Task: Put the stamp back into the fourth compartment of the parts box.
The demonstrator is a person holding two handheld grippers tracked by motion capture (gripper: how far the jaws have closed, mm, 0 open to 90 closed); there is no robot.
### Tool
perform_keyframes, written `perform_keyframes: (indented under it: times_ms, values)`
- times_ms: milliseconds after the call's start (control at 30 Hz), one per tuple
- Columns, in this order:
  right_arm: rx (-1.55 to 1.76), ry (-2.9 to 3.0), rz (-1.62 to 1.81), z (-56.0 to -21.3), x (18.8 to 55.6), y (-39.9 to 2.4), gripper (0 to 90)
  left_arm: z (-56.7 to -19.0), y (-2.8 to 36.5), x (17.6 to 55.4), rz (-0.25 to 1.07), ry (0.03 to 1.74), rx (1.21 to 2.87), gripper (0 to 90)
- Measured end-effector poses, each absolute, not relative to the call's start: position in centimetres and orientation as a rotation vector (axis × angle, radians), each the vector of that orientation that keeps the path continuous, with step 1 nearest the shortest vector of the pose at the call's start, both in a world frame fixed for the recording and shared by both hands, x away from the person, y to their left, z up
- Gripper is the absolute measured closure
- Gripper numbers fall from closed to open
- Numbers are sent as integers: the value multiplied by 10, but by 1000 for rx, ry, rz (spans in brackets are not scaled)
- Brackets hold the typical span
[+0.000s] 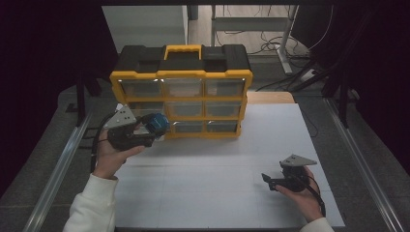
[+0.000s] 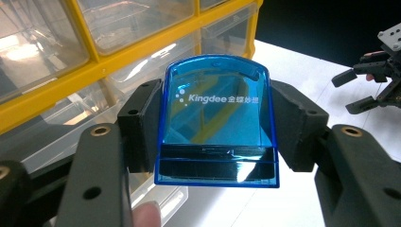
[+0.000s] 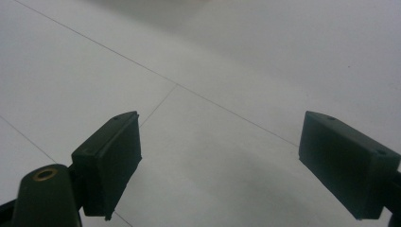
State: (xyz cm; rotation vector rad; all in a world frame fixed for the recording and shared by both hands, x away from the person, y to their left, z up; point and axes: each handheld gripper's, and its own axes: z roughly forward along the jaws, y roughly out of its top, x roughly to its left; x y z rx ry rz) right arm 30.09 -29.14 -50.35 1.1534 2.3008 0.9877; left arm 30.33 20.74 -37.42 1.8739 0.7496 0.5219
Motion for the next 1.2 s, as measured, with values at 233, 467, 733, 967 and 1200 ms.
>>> perform_keyframes:
  times_ms: [233,467,733,967,1200]
  values:
    - [1154,2300,988,-503,301,-291,142,-371,213,304,537,762,1851,411]
    - [1157,2295,992,-503,301,-291,143,-365,217,305,548,769,1834,411]
    - [1156,2293,996,-503,301,-291,143,-363,224,310,566,798,1844,411]
    - [1156,2294,996,-503,301,-291,143,-359,230,318,580,817,1848,411]
    - [1156,2294,996,-503,301,-291,143,-360,233,325,584,832,1850,411]
